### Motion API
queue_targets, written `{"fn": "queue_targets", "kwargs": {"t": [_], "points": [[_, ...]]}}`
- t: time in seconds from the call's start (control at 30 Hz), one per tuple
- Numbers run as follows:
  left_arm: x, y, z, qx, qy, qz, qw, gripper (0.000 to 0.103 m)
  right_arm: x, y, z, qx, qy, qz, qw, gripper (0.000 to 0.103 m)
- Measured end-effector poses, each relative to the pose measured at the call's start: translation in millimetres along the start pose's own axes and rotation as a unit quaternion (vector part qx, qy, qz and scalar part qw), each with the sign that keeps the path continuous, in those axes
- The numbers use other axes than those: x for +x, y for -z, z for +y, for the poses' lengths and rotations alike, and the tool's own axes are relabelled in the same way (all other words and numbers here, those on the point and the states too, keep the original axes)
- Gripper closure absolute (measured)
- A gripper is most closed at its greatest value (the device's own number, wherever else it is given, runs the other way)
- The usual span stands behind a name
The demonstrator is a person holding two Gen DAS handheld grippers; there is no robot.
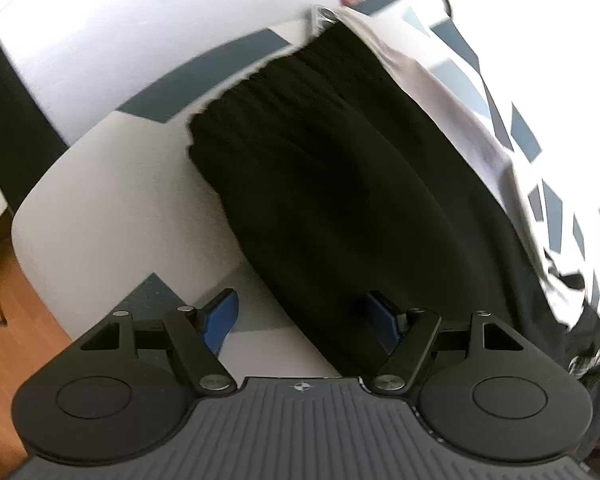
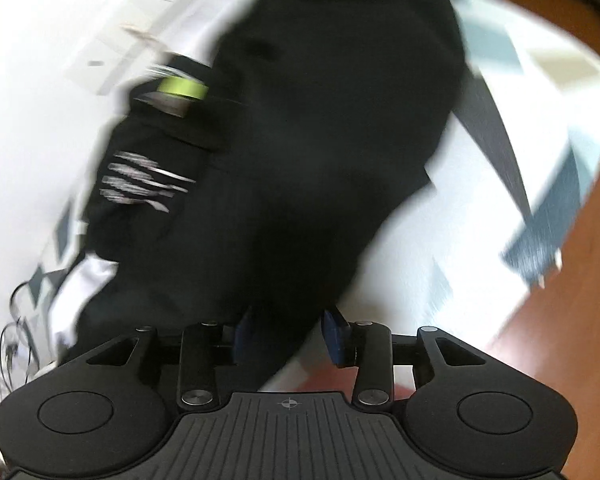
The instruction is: Fold clothes
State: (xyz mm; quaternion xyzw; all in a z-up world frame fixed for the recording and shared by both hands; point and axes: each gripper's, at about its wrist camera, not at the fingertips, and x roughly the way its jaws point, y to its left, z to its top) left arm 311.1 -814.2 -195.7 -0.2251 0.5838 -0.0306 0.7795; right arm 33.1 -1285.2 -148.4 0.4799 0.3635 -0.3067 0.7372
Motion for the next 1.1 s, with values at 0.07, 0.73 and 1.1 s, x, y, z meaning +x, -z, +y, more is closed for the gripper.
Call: {"fn": "queue_targets", "kwargs": {"t": [0.07, 0.73, 1.1], "points": [[-3.5, -2.7, 8.4, -0.026, 0.008, -0.009, 0.9996, 0.031, -7.4, -2.9, 16.7, -0.032, -0.018, -0.013, 0.999, 0.061], [24.4, 0.9, 59.6, -0.118, 0.189, -0.065, 0.9727, 0.029, 58.0, 14.9, 86.6, -0.075, -0.064, 0.052, 0.994, 0.056], [-2.7, 6.0, 39.9, -0.034, 0.145, -0.126, 0.9808, 0.096, 61.4, 12.5, 101.4, -0.124, -0.075, 0.028, 0.989, 0.055]]}}
